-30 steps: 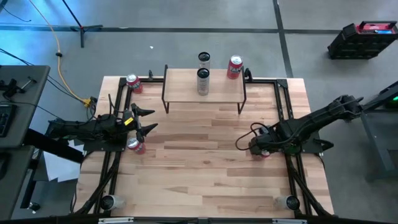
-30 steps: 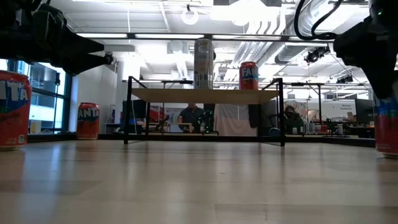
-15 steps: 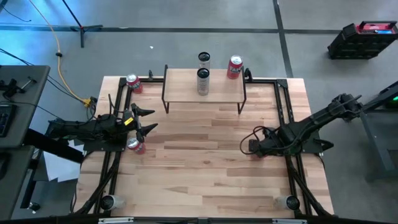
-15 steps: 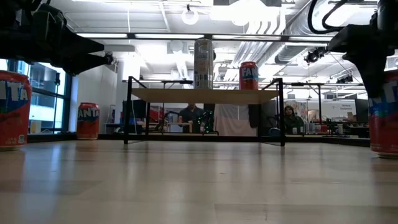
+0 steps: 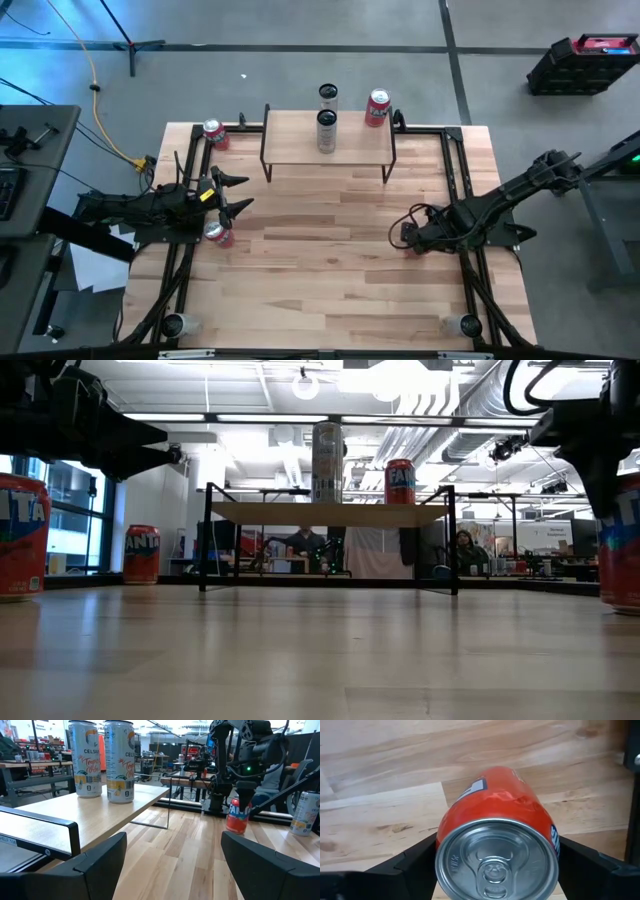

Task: Place canned beverage on shelf
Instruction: Put the right red soda can aligned with the other red soda can on the shelf

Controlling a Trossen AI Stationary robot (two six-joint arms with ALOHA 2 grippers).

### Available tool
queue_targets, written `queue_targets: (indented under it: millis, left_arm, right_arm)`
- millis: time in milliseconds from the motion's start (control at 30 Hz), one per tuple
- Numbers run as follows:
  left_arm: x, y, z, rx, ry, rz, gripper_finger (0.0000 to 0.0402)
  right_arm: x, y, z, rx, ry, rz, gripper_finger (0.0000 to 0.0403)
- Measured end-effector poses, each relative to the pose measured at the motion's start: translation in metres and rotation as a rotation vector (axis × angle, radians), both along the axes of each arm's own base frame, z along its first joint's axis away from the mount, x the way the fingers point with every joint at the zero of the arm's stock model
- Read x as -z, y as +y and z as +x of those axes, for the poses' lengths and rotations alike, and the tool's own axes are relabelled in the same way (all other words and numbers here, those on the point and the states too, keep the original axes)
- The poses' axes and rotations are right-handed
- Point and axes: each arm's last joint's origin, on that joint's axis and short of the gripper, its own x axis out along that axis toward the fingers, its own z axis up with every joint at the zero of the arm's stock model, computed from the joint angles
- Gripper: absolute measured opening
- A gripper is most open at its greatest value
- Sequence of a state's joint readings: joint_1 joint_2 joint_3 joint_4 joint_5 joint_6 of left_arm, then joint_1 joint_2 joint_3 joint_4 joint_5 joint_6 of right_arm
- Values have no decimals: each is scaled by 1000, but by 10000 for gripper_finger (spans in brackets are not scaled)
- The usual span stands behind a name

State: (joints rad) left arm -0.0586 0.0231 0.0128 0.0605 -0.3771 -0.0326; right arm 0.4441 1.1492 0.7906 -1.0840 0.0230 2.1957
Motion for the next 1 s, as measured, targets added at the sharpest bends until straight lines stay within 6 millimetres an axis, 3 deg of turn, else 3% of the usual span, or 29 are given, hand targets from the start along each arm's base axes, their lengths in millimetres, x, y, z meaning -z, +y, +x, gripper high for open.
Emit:
queue_targets:
  millis: [200, 433, 700, 1000]
  left_arm:
    - [0, 0, 0, 0, 1, 0, 314]
    - [0, 0, 0, 0, 0, 0, 314]
    - [0, 0, 0, 0, 0, 0, 314]
    - [0, 0, 0, 0, 0, 0, 314]
  right_arm:
    - [0, 0, 2, -119, -23, -22, 287]
    - [-13, -1, 9, -368, -80, -66, 287]
    - [-77, -13, 24, -620, -225, -214, 287]
    - [-152, -53, 50, -847, -340, -506, 287]
